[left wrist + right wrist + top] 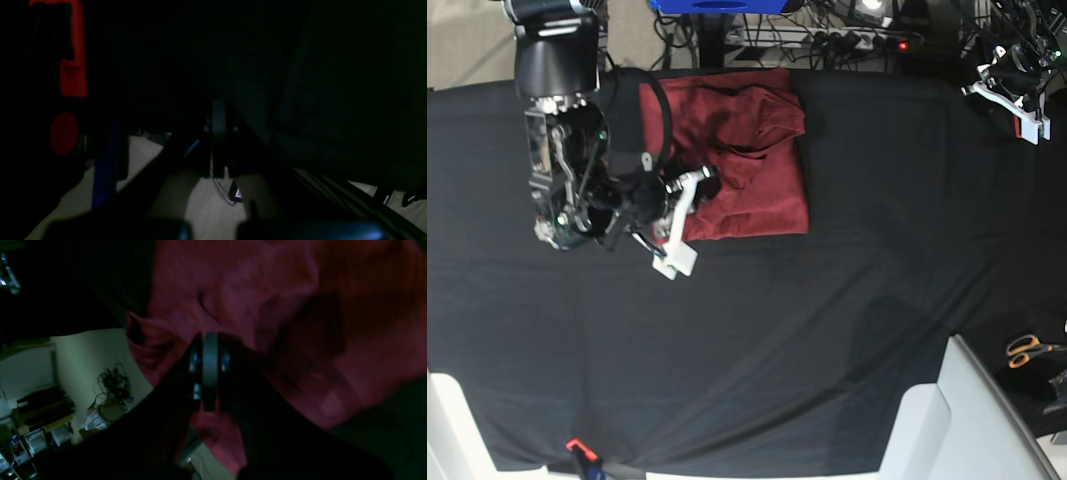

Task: Fold the T-shirt properly

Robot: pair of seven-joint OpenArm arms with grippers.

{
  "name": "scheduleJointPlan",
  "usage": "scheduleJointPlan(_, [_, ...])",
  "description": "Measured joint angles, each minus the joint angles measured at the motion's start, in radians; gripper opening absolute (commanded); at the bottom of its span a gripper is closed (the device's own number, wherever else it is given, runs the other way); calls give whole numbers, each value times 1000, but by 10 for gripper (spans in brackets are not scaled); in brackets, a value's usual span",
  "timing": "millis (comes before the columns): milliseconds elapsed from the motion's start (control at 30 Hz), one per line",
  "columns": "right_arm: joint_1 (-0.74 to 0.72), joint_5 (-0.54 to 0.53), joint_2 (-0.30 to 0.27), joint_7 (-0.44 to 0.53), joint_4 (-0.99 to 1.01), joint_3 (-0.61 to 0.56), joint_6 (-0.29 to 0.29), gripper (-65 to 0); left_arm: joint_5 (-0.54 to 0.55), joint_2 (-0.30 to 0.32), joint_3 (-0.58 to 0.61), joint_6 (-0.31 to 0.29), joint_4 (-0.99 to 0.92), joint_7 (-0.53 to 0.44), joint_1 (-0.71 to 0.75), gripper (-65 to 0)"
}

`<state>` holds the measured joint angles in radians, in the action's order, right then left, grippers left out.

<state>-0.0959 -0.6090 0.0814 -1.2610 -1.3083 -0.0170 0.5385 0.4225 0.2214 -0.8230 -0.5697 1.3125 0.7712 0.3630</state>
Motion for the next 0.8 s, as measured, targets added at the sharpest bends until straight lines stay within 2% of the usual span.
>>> scheduleJointPlan(100, [-35,-3,7,5,68,-1,-33,-642,0,0,0,0,0,0,0,-650])
scheduleJointPlan(200, [-54,4,16,16,73,-10,-34,-642,0,0,0,0,0,0,0,-650])
scheduleJointPlan(333, [-58,-14,12,-19,-82,-62,-51,-642,0,0,0,0,0,0,0,-650])
scheduleJointPlan(367, [-47,-26,9,-33,-127,-55,-85,-642,0,0,0,0,0,0,0,-650])
scheduleJointPlan(433, [-7,-18,-2,-54,-184,-10,-113,-642,0,1,0,0,0,0,0,-650])
scheduleJointPlan(533, [71,16,-48,-92,-187,15,-112,-642,0,1,0,0,0,0,0,-650])
scheduleJointPlan(600, [92,9,-72,-71,-183,15,-111,-642,0,1,0,0,0,0,0,-650])
scheduleJointPlan(667, [97,2,-82,-22,-184,15,-112,-642,0,2,0,0,0,0,0,-650])
scheduleJointPlan(800, [121,-7,-86,-17,-187,15,-112,-642,0,3,0,0,0,0,0,-650])
